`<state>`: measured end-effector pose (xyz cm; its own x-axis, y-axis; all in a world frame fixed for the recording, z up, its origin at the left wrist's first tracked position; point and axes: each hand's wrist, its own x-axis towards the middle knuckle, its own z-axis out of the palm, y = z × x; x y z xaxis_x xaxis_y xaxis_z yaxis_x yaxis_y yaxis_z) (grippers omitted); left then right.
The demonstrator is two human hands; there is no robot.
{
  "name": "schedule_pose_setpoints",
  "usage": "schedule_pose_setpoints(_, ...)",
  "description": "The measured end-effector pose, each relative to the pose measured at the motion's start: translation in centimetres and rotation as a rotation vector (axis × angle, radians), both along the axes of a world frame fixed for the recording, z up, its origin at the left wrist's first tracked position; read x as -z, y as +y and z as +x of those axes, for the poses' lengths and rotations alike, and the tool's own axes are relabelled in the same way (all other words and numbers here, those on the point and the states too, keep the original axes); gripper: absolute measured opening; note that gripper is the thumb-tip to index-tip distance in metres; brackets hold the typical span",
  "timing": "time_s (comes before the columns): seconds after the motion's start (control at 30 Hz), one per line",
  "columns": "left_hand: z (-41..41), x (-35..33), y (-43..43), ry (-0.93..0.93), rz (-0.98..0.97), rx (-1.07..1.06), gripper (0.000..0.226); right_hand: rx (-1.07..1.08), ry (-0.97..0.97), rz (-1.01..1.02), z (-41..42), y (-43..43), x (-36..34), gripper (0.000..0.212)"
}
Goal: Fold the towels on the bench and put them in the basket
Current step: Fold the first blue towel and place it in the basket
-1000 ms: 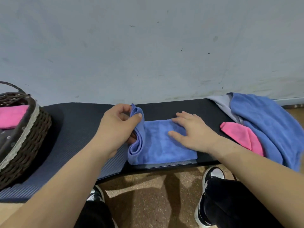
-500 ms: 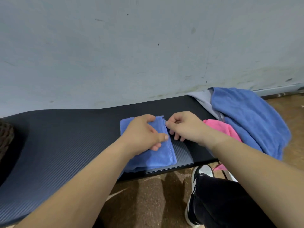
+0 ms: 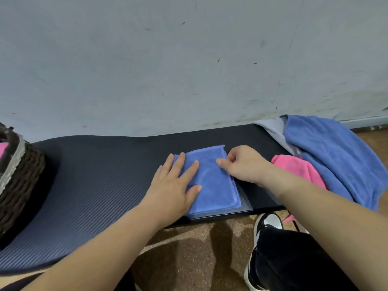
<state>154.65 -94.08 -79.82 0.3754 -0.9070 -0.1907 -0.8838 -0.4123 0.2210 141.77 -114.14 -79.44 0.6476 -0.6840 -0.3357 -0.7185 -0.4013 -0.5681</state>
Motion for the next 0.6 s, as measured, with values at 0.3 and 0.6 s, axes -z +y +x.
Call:
schedule_pose_setpoints(0.3,1.2,0.5,0.8,0.111,-0.166,-0.122,0.093,-0.394,-0.192,-0.307,-0.4,3.0,-3.1,0.081)
schedule_pose_setpoints(0.6,0.5,-1.6,0.4,0.388,-0.174,-0.485,0.048,-0.609,0.236,-0.091,-2.2,2.5,-2.1,0.114)
